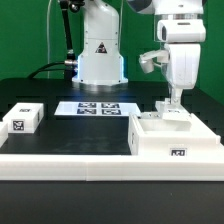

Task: Assemble cabinet

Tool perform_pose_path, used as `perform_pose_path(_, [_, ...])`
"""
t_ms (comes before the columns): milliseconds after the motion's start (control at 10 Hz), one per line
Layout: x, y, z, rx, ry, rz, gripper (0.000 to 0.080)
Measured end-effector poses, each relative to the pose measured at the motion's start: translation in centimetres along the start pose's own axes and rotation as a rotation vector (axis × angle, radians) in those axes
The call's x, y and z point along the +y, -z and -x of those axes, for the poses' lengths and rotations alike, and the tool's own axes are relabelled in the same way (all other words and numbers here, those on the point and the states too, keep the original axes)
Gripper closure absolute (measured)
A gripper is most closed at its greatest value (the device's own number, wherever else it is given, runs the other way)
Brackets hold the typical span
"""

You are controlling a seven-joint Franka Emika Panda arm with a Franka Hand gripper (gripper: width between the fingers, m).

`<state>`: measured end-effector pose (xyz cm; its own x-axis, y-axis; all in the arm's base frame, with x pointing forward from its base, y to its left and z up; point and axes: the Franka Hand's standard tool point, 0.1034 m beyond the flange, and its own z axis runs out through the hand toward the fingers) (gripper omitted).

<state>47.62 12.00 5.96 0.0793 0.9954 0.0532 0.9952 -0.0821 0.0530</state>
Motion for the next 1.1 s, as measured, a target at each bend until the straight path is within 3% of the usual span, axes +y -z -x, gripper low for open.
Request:
perform_pose_path(200, [1.0,0.1,0.0,-0.003,-0.006,-0.003,0.0729])
perform_pose_path(700, [1.3,0.1,0.0,-0.001,-0.008,-0.001,0.0729])
perform_pose_path(1100, [4.2,0.1,0.0,0.012,-0.005,0.023,0.0729])
